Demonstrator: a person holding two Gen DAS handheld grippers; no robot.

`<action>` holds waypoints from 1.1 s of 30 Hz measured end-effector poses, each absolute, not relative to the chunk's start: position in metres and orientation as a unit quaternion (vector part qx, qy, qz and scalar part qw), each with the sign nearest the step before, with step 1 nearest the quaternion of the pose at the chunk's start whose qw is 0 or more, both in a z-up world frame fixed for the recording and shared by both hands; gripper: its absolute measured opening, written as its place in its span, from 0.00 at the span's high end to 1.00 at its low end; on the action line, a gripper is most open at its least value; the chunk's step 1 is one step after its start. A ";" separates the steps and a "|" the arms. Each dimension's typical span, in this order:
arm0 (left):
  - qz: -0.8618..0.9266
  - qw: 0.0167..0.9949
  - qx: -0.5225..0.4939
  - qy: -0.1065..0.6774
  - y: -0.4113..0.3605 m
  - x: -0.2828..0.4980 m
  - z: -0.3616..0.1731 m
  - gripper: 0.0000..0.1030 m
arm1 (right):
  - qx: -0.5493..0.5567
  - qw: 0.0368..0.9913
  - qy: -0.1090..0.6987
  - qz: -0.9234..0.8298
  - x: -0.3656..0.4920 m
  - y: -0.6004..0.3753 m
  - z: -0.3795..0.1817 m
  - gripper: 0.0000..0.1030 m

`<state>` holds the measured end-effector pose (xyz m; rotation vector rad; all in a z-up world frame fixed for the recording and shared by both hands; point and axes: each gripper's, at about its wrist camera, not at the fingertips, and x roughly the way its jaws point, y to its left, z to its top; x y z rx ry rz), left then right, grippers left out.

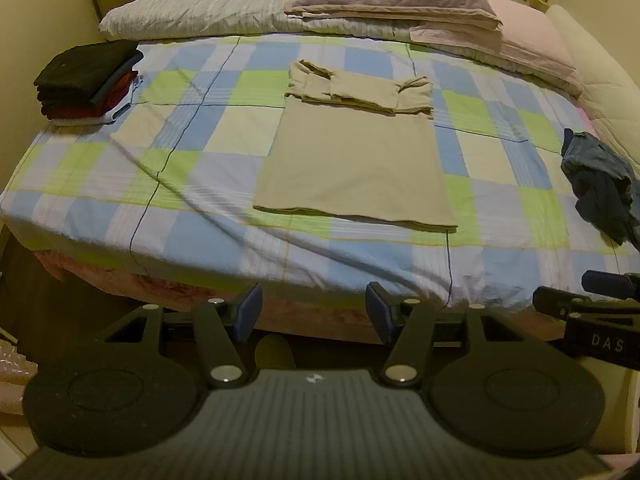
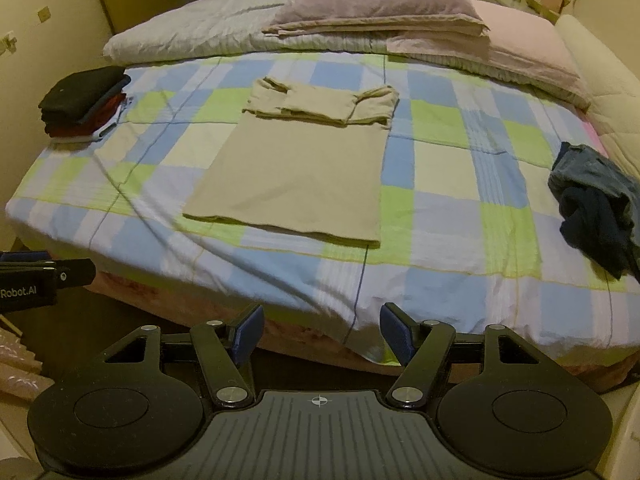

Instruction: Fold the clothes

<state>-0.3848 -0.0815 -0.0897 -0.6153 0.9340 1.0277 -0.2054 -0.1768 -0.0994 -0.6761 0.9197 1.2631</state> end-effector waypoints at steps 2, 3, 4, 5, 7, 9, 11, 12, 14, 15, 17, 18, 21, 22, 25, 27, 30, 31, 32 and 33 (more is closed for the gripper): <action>0.468 0.724 -0.280 0.423 -0.080 -0.385 -0.090 0.48 | -0.299 0.658 0.406 0.559 -0.206 -0.174 -0.100 0.34; 0.468 0.723 -0.281 0.423 -0.080 -0.386 -0.090 0.48 | -0.300 0.658 0.405 0.560 -0.207 -0.173 -0.100 0.34; 0.469 0.722 -0.282 0.423 -0.079 -0.385 -0.090 0.48 | -0.300 0.657 0.406 0.560 -0.207 -0.172 -0.100 0.34; 0.470 0.721 -0.283 0.423 -0.078 -0.386 -0.090 0.48 | -0.300 0.656 0.406 0.561 -0.207 -0.172 -0.100 0.34; 0.471 0.720 -0.285 0.423 -0.077 -0.387 -0.091 0.48 | -0.301 0.655 0.406 0.561 -0.208 -0.170 -0.101 0.34; 0.472 0.718 -0.288 0.423 -0.075 -0.388 -0.091 0.48 | -0.301 0.654 0.406 0.563 -0.207 -0.168 -0.101 0.34; 0.474 0.716 -0.290 0.424 -0.073 -0.389 -0.092 0.48 | -0.302 0.653 0.405 0.564 -0.206 -0.166 -0.101 0.34; 0.474 0.715 -0.291 0.424 -0.072 -0.389 -0.093 0.48 | -0.303 0.653 0.405 0.564 -0.207 -0.164 -0.101 0.34; 0.475 0.713 -0.292 0.424 -0.069 -0.390 -0.094 0.48 | -0.304 0.651 0.405 0.565 -0.208 -0.160 -0.102 0.34; 0.475 0.712 -0.293 0.425 -0.067 -0.390 -0.095 0.48 | -0.305 0.651 0.405 0.566 -0.208 -0.158 -0.102 0.34; 0.475 0.710 -0.294 0.428 -0.060 -0.389 -0.097 0.48 | -0.305 0.649 0.406 0.566 -0.208 -0.152 -0.104 0.34; 0.474 0.710 -0.295 0.429 -0.056 -0.389 -0.099 0.48 | -0.306 0.649 0.407 0.565 -0.206 -0.149 -0.105 0.34; 0.467 0.713 -0.299 0.429 -0.040 -0.387 -0.104 0.48 | -0.303 0.652 0.412 0.560 -0.204 -0.138 -0.107 0.34; 0.462 0.716 -0.302 0.426 -0.034 -0.387 -0.106 0.48 | -0.300 0.653 0.415 0.558 -0.202 -0.133 -0.109 0.34; 0.428 0.742 -0.331 0.396 -0.004 -0.397 -0.114 0.48 | -0.279 0.645 0.439 0.560 -0.189 -0.119 -0.115 0.35; 0.411 0.757 -0.348 0.369 0.022 -0.410 -0.118 0.48 | -0.258 0.633 0.465 0.562 -0.177 -0.108 -0.121 0.35; 0.404 0.760 -0.367 0.353 0.068 -0.428 -0.129 0.48 | -0.206 0.625 0.525 0.539 -0.148 -0.090 -0.135 0.35; 0.403 0.758 -0.375 0.350 0.083 -0.431 -0.134 0.48 | -0.186 0.623 0.546 0.528 -0.137 -0.084 -0.141 0.35; 0.402 0.756 -0.384 0.347 0.099 -0.435 -0.138 0.48 | -0.163 0.619 0.564 0.521 -0.127 -0.080 -0.146 0.35; 0.401 0.753 -0.392 0.344 0.115 -0.438 -0.142 0.49 | -0.137 0.616 0.582 0.513 -0.116 -0.076 -0.152 0.35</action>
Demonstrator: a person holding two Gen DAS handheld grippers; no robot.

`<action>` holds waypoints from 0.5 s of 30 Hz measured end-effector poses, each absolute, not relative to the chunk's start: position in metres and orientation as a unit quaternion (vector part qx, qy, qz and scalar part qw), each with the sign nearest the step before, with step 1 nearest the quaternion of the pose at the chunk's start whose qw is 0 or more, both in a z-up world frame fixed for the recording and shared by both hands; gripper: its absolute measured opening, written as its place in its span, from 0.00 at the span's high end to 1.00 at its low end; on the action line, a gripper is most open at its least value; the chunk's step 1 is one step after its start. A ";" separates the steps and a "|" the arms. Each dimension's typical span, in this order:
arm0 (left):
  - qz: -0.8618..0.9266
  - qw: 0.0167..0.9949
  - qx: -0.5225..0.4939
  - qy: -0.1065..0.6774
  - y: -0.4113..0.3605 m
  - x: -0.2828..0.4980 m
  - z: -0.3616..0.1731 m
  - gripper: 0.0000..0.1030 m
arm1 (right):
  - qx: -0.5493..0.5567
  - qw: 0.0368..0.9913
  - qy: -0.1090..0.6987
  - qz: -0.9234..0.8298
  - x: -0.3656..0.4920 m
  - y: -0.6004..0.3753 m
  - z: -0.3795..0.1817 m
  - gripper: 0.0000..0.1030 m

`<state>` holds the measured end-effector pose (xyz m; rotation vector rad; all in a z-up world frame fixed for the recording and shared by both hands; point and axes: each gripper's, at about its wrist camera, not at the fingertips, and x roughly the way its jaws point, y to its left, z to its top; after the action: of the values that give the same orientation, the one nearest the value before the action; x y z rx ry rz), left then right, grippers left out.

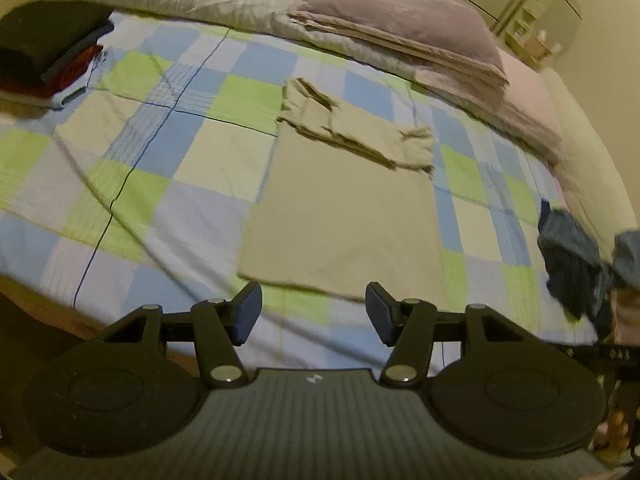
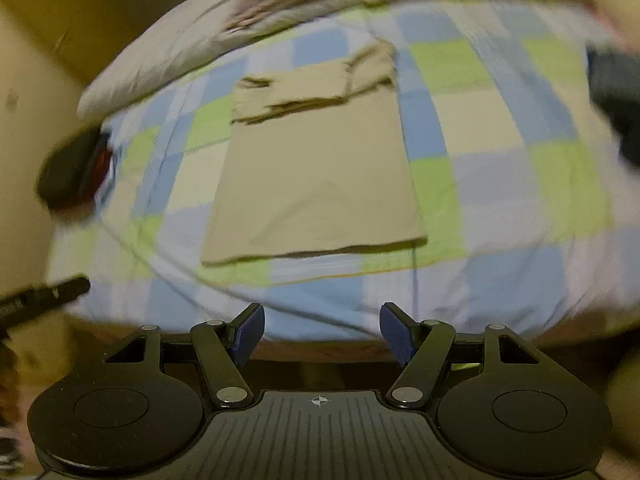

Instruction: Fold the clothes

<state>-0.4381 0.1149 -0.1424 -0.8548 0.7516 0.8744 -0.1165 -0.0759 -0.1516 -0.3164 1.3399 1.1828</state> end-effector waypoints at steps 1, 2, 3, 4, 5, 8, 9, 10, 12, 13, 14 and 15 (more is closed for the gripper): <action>0.392 0.751 -0.407 0.341 0.130 -0.439 -0.149 0.50 | -0.111 0.612 0.598 0.506 -0.106 -0.072 -0.157 0.35; 0.383 0.749 -0.422 0.338 0.146 -0.440 -0.156 0.50 | -0.091 0.610 0.609 0.499 -0.098 -0.069 -0.163 0.35; 0.367 0.749 -0.438 0.336 0.159 -0.439 -0.164 0.50 | -0.076 0.612 0.614 0.492 -0.092 -0.066 -0.167 0.35; 0.353 0.748 -0.451 0.335 0.170 -0.438 -0.172 0.50 | -0.060 0.615 0.618 0.485 -0.086 -0.062 -0.171 0.35; 0.337 0.748 -0.464 0.336 0.182 -0.437 -0.182 0.51 | -0.048 0.619 0.619 0.481 -0.081 -0.058 -0.176 0.35; 0.300 0.746 -0.485 0.345 0.217 -0.431 -0.220 0.60 | -0.015 0.626 0.623 0.469 -0.065 -0.045 -0.200 0.35; 0.289 0.745 -0.490 0.347 0.229 -0.430 -0.235 0.62 | -0.005 0.627 0.624 0.466 -0.059 -0.040 -0.209 0.35; 0.284 0.745 -0.494 0.348 0.238 -0.430 -0.248 0.62 | 0.003 0.629 0.624 0.464 -0.055 -0.037 -0.220 0.35; 0.280 0.742 -0.501 0.347 0.258 -0.430 -0.276 0.62 | 0.012 0.630 0.624 0.462 -0.047 -0.030 -0.241 0.36; 0.280 0.741 -0.504 0.345 0.267 -0.430 -0.288 0.62 | 0.014 0.631 0.623 0.462 -0.043 -0.026 -0.252 0.36; 0.280 0.739 -0.509 0.340 0.275 -0.429 -0.302 0.62 | 0.017 0.629 0.623 0.464 -0.038 -0.021 -0.263 0.36; 0.279 0.738 -0.514 0.336 0.284 -0.428 -0.315 0.62 | 0.020 0.627 0.623 0.467 -0.034 -0.017 -0.274 0.36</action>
<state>-0.4284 0.2835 -0.3155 -1.1276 0.7372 0.6132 -0.0335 -0.0167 -0.2744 0.0463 1.4288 1.0711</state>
